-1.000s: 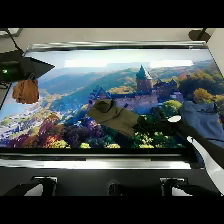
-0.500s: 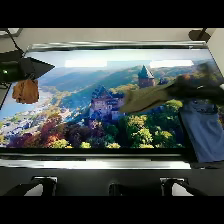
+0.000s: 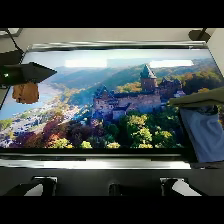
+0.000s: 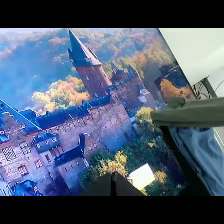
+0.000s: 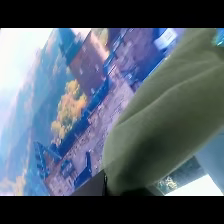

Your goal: Fold the shirts.

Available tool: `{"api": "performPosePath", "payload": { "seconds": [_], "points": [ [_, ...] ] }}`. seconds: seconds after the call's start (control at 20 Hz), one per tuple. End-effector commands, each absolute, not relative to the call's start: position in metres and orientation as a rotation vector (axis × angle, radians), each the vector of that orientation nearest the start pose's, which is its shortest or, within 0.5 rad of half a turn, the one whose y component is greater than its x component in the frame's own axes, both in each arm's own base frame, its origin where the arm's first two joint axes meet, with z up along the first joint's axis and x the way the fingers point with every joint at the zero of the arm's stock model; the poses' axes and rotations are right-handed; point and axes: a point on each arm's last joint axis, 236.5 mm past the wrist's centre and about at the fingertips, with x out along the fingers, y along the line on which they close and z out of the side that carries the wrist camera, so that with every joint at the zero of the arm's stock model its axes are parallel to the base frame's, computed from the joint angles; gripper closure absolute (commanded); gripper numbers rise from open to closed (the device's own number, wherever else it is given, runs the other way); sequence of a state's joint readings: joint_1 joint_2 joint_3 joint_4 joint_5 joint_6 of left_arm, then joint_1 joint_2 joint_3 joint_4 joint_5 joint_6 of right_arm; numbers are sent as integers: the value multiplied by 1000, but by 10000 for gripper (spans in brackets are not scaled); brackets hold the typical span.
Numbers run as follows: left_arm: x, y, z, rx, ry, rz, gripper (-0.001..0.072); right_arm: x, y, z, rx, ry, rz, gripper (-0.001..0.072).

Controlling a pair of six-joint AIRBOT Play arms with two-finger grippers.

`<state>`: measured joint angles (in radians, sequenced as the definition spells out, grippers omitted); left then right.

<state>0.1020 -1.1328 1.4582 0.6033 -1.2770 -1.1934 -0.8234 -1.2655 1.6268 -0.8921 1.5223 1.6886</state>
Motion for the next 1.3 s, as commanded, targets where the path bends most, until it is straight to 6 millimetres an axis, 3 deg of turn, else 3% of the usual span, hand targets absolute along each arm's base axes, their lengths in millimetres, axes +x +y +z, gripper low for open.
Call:
{"api": "performPosePath", "payload": {
  "seconds": [0.0, 0.15, 0.25, 0.4, 0.65, 0.8, 1.0, 1.1, 1.25],
  "points": [
    [380, -150, 262, -382, 697, -774, 680, 341, -209, 223, 977, 728, -320, 671],
    [380, -150, 262, -382, 697, -774, 680, 344, -236, 247, 1032, 561, -415, 672],
    [378, -150, 261, -380, 704, -779, 679, 341, -231, 244, 1055, 587, -416, 672],
    [376, -151, 259, -378, 714, -786, 680, 311, -224, 213, 1060, 759, -501, 671],
    [376, -151, 259, -378, 714, -787, 679, 223, -250, 167, 944, 1048, -851, 670],
    [376, -151, 259, -378, 714, -786, 680, 195, -249, 143, 931, 1134, -942, 670],
    [376, -151, 259, -378, 715, -786, 679, 153, -231, 71, 927, 1279, -1024, 668],
    [376, -151, 259, -379, 716, -786, 680, 155, -222, 36, 970, 1268, -1019, 668],
    [376, -151, 259, -379, 716, -786, 679, 164, -214, 13, 1019, 1250, -990, 666]
  ]
}}
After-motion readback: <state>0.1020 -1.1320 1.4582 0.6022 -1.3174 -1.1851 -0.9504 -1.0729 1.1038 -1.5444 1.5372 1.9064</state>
